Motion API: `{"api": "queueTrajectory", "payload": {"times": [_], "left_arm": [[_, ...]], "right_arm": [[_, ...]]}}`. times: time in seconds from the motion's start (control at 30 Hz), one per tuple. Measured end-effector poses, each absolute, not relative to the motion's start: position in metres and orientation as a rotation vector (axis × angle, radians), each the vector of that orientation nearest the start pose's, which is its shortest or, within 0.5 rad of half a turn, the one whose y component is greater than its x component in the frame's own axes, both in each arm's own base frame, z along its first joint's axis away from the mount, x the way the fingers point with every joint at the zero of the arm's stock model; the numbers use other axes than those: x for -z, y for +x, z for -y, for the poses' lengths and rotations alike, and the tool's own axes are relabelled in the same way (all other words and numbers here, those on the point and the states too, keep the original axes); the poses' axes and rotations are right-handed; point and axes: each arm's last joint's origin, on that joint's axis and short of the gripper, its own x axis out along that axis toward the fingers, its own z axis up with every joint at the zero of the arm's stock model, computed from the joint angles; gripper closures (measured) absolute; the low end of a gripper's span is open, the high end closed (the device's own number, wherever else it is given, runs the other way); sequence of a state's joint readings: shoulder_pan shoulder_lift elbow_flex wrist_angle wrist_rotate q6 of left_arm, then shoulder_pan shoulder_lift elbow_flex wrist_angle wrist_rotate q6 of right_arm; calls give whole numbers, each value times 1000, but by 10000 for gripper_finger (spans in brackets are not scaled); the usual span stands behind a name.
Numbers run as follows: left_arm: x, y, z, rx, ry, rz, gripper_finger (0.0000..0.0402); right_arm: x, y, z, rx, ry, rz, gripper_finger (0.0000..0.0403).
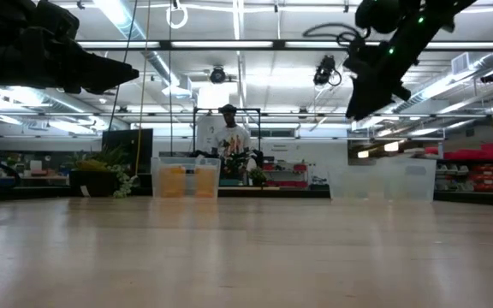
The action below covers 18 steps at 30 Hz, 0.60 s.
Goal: Pick and place medicine bottles into bin by pill shape (circle, oval)
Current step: Return to Home Position
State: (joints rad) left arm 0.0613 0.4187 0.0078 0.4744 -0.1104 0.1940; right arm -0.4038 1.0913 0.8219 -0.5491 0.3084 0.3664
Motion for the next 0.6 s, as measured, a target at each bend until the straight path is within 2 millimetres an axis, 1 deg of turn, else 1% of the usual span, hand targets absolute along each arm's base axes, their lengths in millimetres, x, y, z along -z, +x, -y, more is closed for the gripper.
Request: {"api": "queueTrajectory", "payload": {"times": [0.13,0.27,0.4,0.6], "left_arm": [[-174,123,-11,-177,192,47,218],[-174,123,-11,-177,192,47,214],[-174,123,-11,-178,192,47,212],[-174,123,-11,-177,192,47,212]], "right_arm": [[-270,192,73,686,295,-631,255],[-270,186,55,557,234,-540,267],[-264,174,44,446,188,-412,280],[-249,151,36,348,146,-240,304]]}}
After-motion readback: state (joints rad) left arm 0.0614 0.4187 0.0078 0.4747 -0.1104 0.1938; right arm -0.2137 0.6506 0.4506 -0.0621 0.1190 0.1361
